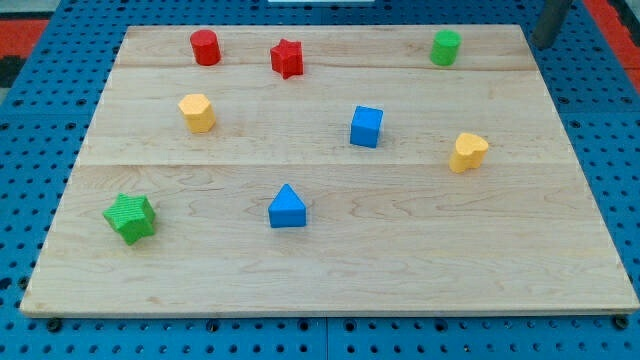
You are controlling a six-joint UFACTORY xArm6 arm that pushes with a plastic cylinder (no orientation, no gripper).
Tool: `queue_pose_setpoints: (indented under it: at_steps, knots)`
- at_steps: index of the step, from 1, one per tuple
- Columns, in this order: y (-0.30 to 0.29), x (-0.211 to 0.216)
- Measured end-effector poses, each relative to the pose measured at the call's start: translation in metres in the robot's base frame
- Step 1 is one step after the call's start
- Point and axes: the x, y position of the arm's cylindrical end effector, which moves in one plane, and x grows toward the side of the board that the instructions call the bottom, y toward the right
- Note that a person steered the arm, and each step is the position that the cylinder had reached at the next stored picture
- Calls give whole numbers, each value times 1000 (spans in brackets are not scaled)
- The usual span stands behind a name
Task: Place the red circle to the left of the red star
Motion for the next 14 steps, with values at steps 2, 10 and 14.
queue_pose_setpoints:
  at_steps: [2,10,14]
  knots:
    - [3,1]
    - [-193,6]
    - [-247,-3]
